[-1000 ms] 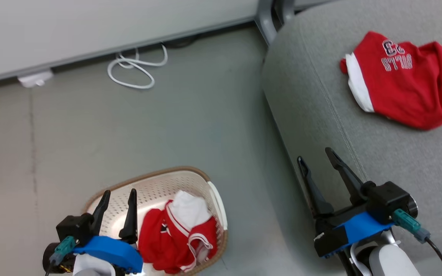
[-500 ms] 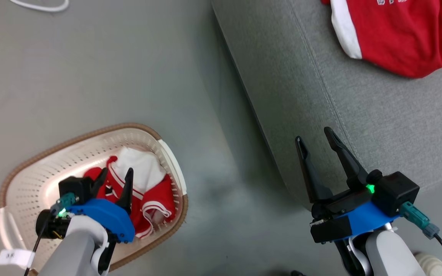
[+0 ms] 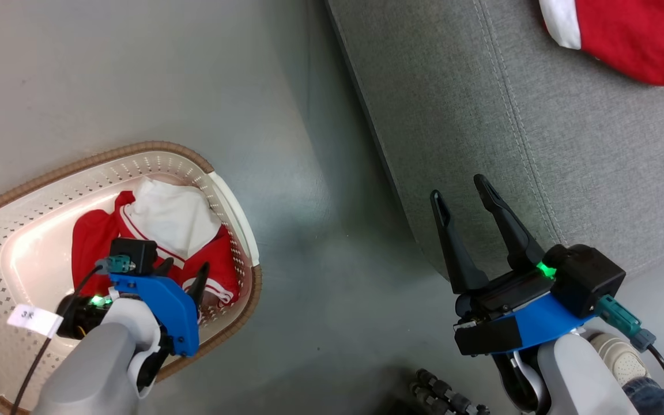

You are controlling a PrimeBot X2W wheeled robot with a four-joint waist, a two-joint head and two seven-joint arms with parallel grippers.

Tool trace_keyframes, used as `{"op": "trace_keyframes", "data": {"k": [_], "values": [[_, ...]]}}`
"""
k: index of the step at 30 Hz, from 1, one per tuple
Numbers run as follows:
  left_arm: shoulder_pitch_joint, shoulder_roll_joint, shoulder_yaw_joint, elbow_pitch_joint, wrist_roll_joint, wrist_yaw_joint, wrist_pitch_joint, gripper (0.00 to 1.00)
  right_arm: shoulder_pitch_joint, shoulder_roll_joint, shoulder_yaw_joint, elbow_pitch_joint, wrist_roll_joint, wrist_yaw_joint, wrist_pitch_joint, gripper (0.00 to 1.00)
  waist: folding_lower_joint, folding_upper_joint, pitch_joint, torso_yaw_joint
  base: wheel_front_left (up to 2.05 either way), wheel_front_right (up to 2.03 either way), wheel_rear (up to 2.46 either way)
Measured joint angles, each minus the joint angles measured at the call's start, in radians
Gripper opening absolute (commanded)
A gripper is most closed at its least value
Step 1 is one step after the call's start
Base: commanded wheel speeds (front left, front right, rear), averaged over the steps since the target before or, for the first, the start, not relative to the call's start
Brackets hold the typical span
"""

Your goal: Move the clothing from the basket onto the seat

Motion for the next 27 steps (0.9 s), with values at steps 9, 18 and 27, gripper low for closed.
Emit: {"op": "trace_keyframes", "data": {"k": [9,18,27], "values": [[-0.053,0.033,-0.075,0.05,-0.078,0.0,0.12,1.0,-0.013,0.0,0.006,-0.006,0.01,0.0,-0.013,1.0,-0.0001,0.0,0.049,-0.014,0.0,0.0,0.0],[-0.118,-0.003,-0.108,0.141,-0.093,0.0,0.203,1.0,-0.002,0.0,-0.009,-0.027,0.009,0.0,-0.014,1.0,-0.0001,0.0,0.08,0.005,0.0,0.0,0.0],[-0.151,-0.012,-0.152,0.142,-0.107,0.0,0.207,0.0,-0.005,0.0,-0.002,-0.03,0.01,0.0,-0.015,1.0,-0.0002,0.0,0.087,0.014,0.0,0.0,0.0]]}}
